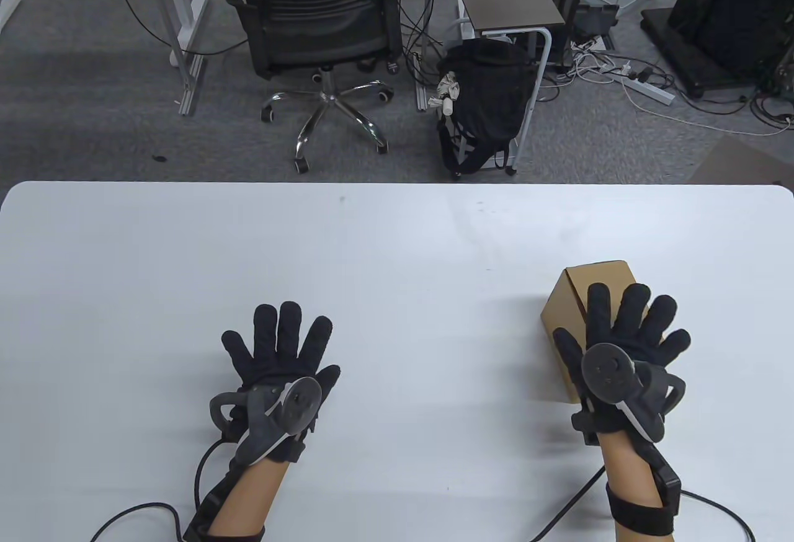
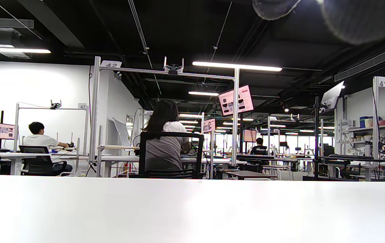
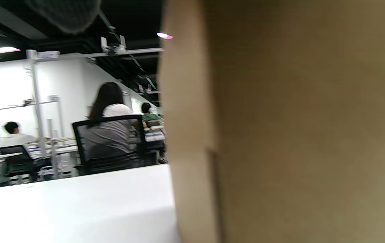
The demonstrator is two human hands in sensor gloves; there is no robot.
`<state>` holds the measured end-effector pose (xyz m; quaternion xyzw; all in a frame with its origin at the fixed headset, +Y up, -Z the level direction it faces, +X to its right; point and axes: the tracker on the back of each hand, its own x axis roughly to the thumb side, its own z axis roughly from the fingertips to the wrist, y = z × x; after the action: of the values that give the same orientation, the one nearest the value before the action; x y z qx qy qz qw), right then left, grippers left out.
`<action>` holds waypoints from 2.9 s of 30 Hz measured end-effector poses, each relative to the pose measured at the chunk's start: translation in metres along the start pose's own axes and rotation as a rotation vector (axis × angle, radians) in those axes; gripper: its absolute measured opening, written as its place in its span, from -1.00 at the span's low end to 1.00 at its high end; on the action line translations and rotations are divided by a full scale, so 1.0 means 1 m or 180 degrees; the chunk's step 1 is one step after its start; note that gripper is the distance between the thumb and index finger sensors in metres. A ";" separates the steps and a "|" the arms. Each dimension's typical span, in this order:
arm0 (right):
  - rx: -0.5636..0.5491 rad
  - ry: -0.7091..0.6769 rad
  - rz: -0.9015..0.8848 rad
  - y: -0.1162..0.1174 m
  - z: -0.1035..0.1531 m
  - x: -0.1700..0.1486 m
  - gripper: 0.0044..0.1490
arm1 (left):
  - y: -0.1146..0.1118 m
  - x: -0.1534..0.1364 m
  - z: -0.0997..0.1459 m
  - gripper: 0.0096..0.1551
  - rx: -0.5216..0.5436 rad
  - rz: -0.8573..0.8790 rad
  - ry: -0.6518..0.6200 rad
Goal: Open four flaps of mailer box and unpack office supplies
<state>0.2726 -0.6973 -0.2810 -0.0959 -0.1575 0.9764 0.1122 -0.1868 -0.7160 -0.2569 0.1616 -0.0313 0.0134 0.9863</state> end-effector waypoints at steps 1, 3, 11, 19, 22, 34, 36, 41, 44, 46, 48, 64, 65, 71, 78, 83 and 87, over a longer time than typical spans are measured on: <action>0.0039 0.0114 -0.0102 0.003 -0.002 -0.007 0.07 | 0.000 0.000 0.000 -0.12 -0.0002 -0.0002 0.0000; 0.0091 0.0217 -0.0448 0.005 -0.004 -0.016 0.08 | 0.000 0.000 0.000 -0.12 -0.0005 0.0002 0.0003; 0.0438 0.0678 -0.0778 0.003 -0.014 -0.033 0.11 | -0.001 0.000 -0.001 -0.13 -0.0058 0.0027 0.0022; 0.0273 0.0970 -0.1178 0.001 -0.030 -0.037 0.09 | -0.001 -0.002 -0.002 -0.13 -0.0087 0.0100 0.0028; -0.0079 0.0384 -0.0793 0.001 -0.028 -0.006 0.10 | 0.000 -0.004 -0.003 -0.12 -0.0074 0.0136 0.0062; 0.1316 -0.2481 -0.2044 0.001 0.005 0.127 0.24 | -0.005 -0.005 -0.003 -0.12 -0.0167 0.0142 0.0067; 0.1422 -0.2721 -0.1891 0.004 0.019 0.144 0.26 | -0.007 -0.007 -0.003 -0.11 -0.0192 0.0137 0.0095; 0.1684 -0.3002 -0.1189 0.032 0.035 0.158 0.25 | -0.008 -0.012 -0.004 -0.11 -0.0201 0.0145 0.0161; 0.1697 -0.2860 -0.1434 0.027 0.032 0.146 0.26 | -0.008 -0.014 -0.004 -0.11 -0.0209 0.0174 0.0174; 0.1503 -0.2679 -0.1728 0.008 0.025 0.132 0.28 | -0.005 -0.014 -0.003 -0.10 -0.0186 0.0252 0.0160; 0.1303 -0.2556 -0.2149 -0.007 0.016 0.119 0.27 | 0.001 -0.013 -0.004 -0.13 -0.0176 0.0481 0.0114; 0.2390 -0.2352 -0.2952 0.073 0.035 0.098 0.50 | 0.014 0.053 0.011 -0.13 -0.0454 0.1237 -0.1342; 0.2273 -0.2380 -0.2888 0.076 0.037 0.099 0.51 | 0.009 0.055 0.011 -0.14 -0.0560 0.1243 -0.1385; 0.1960 -0.2378 -0.2766 0.085 0.041 0.102 0.52 | 0.025 0.055 -0.001 -0.19 -0.1114 0.1553 -0.1469; 0.1937 -0.2366 -0.2688 0.084 0.041 0.104 0.53 | 0.051 0.093 -0.007 -0.20 -0.0831 0.0334 -0.1843; 0.1929 -0.2361 -0.2595 0.082 0.042 0.105 0.55 | 0.055 0.093 -0.009 -0.25 -0.0581 0.0317 -0.1827; 0.1965 -0.2372 -0.2608 0.082 0.041 0.105 0.61 | 0.064 0.077 -0.031 -0.28 -0.0770 0.0985 -0.1570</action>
<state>0.1477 -0.7590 -0.2853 0.3553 0.0790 0.8225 0.4371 -0.1104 -0.6445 -0.2607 0.0348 -0.2952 0.1199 0.9472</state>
